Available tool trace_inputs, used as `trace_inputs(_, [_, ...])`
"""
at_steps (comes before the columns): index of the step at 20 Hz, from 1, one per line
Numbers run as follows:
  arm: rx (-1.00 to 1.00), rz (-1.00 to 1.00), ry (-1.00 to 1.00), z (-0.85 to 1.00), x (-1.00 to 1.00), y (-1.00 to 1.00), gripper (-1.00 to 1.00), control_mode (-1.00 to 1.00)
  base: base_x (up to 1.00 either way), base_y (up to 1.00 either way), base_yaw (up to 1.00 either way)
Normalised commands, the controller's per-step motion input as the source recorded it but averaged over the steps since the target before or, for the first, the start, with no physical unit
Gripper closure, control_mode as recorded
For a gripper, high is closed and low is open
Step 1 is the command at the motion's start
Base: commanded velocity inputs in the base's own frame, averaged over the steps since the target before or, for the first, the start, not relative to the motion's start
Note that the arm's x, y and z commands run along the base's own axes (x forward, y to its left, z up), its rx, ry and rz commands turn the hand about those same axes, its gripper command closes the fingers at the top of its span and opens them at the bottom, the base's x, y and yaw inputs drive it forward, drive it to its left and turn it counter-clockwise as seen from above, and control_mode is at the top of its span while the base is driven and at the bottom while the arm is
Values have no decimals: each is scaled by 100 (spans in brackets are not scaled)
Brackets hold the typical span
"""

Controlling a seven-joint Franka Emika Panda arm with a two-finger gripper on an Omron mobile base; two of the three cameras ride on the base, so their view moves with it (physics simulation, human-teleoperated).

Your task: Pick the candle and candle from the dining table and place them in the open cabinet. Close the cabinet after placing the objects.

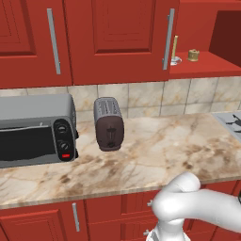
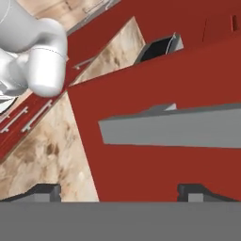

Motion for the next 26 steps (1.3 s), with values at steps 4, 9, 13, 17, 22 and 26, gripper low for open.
trace_inputs(4, [-2, 1, 0, -26, 38, 53, -100, -100, 0, 0, 0])
trace_inputs(9, [0, 3, -4, -28, 41, 51, -100, -100, 0, 0, 0])
trace_inputs(13, [0, 2, -16, -13, 41, 40, -100, -100, 0, 0, 0])
trace_inputs(17, [1, 0, -10, 5, 41, 29, -100, -100, 0, 0, 0])
trace_inputs(22, [0, 0, 0, 21, 34, 30, -100, -100, 0, 0, 0])
trace_inputs(26, [0, -4, 6, 27, 34, 30, -100, -100, 0, 0, 0])
